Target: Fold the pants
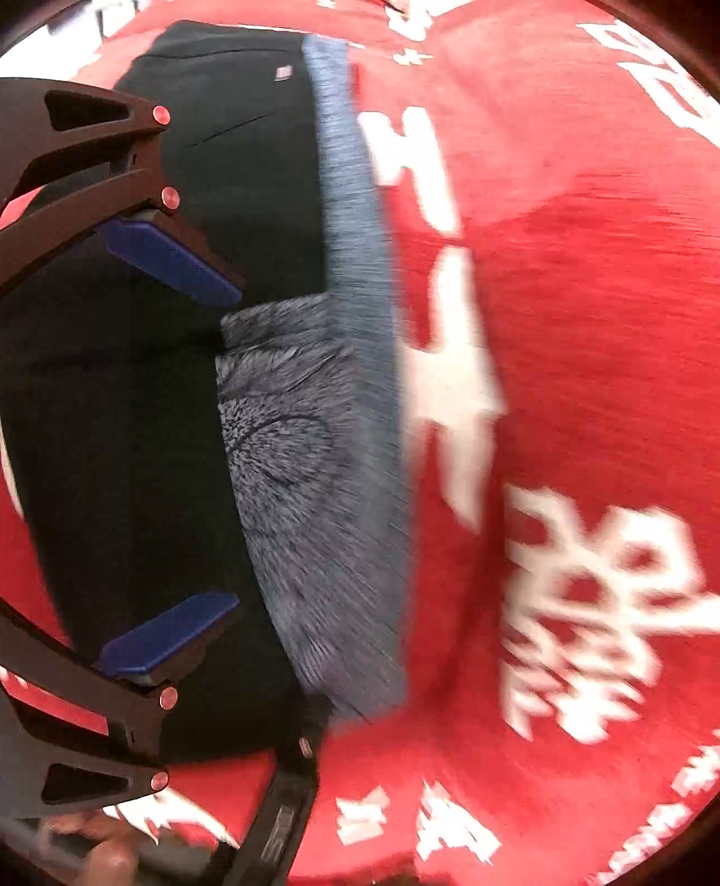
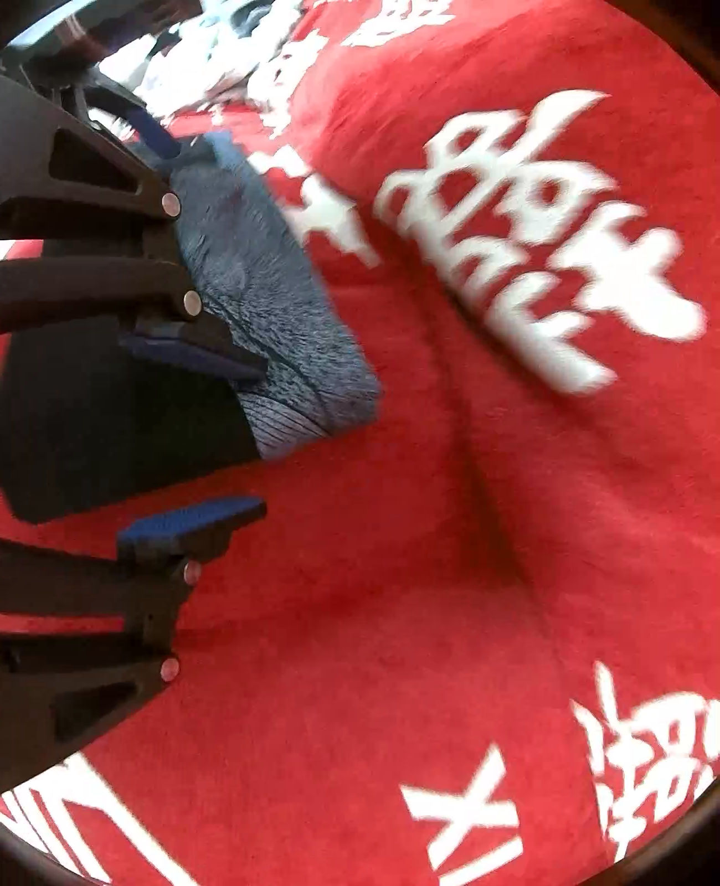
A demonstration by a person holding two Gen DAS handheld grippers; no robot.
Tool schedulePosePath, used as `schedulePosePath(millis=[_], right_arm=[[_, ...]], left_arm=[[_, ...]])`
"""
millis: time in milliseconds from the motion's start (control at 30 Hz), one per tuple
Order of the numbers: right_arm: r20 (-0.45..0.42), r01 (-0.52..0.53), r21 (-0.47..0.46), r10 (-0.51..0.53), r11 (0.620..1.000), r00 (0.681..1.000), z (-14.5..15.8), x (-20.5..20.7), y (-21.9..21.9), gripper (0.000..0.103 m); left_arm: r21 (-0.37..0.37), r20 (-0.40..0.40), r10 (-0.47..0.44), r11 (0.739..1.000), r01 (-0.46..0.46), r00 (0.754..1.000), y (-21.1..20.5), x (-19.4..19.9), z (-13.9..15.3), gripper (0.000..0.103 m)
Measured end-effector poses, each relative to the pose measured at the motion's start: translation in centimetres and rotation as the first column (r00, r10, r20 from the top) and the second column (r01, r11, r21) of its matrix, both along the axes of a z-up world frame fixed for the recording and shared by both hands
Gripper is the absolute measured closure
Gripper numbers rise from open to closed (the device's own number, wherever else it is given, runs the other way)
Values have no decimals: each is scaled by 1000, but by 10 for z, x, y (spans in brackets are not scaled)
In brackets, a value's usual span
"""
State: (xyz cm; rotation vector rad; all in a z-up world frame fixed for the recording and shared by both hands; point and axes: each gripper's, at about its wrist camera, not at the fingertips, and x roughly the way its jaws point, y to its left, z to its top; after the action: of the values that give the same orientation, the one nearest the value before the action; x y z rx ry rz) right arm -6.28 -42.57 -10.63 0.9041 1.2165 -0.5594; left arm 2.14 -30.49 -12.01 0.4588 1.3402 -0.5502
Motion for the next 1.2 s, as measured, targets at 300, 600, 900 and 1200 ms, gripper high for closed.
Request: schedulePosePath(millis=[300,600,900,1200], right_arm=[[-123,-164,-126,149,978,981,33,7,32,45],[46,-129,2,129,992,991,63,1,88,29],[-11,-204,7,204,979,979,34,21,125,16],[59,-158,104,152,982,987,23,21,119,0]], left_arm=[[27,-36,5,1000,-4,999,46,5,10,0],[52,-42,86,995,-84,995,100,18,20,0],[94,-83,109,990,-102,991,138,25,-13,0],[52,-65,84,995,-80,994,144,24,-21,0]])
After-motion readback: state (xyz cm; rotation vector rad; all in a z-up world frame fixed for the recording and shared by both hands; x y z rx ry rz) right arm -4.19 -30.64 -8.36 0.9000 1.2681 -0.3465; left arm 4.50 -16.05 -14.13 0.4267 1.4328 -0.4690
